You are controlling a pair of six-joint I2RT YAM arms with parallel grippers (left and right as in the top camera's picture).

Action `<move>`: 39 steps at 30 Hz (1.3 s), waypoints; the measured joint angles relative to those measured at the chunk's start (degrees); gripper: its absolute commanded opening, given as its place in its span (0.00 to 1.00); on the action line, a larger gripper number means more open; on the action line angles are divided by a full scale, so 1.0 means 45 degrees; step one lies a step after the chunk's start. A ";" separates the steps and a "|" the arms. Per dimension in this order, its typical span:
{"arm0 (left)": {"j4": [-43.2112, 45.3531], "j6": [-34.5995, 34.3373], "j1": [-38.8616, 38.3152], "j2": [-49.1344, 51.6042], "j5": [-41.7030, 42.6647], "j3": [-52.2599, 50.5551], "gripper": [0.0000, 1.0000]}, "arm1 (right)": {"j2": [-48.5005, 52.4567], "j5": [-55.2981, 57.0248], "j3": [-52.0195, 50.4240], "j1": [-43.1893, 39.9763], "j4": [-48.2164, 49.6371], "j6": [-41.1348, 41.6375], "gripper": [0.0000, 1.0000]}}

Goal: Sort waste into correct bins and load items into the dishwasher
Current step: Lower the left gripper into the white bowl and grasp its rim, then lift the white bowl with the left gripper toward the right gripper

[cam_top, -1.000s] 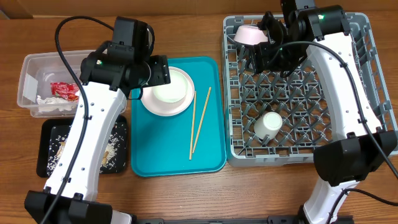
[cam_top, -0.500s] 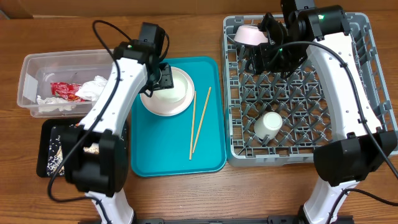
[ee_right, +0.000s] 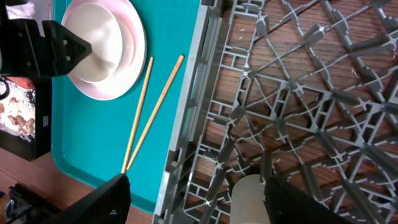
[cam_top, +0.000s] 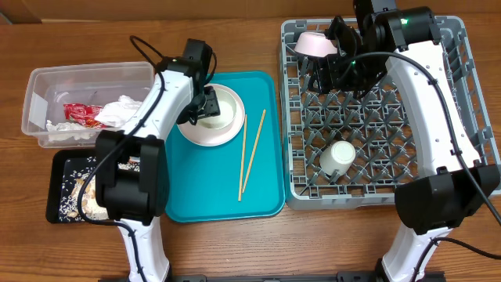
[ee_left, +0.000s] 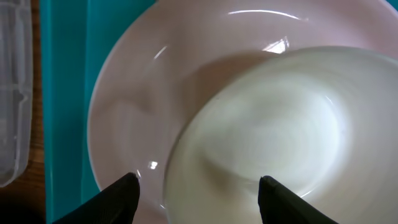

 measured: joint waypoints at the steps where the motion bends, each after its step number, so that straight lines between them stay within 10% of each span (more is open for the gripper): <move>1: 0.0000 -0.0034 0.0049 0.0000 0.0005 0.0000 0.61 | 0.0000 0.0005 0.0000 0.0000 0.0000 0.0000 0.72; 21: 0.0112 -0.0374 0.0189 0.0005 -0.0112 0.0000 0.04 | 0.0000 0.0005 0.0000 0.0005 -0.0058 0.0000 0.79; 39: -0.2273 -0.0209 0.0175 -0.0792 -0.0126 0.2710 0.04 | 0.0000 -0.0034 0.0000 0.0000 -0.0063 0.0000 0.90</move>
